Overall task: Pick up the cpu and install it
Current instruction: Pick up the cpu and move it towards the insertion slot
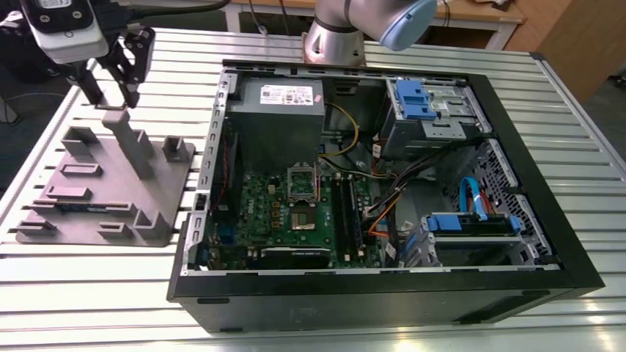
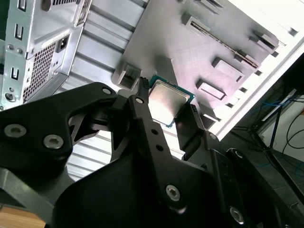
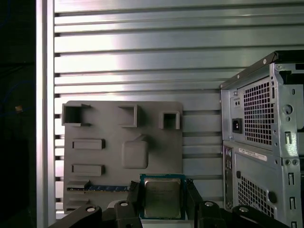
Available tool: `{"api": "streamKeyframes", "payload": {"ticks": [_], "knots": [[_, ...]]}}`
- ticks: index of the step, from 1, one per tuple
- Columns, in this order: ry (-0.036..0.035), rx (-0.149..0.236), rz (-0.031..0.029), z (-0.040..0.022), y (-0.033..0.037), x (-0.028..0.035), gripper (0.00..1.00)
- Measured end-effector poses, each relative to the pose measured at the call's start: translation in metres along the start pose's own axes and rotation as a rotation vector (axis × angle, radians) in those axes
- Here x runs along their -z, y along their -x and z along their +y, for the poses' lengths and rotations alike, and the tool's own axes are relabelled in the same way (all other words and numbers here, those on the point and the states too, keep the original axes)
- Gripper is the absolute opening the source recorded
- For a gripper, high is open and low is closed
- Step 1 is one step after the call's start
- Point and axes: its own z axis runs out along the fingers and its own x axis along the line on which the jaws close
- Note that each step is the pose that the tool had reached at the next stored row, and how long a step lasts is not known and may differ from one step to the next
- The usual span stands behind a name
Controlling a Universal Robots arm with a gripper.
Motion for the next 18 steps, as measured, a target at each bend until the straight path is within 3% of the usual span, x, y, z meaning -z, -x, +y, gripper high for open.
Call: {"api": "streamKeyframes", "payload": {"ticks": [18], "knots": [[0.0,0.0,0.0,0.0006,0.0142,0.0005,0.47]]}}
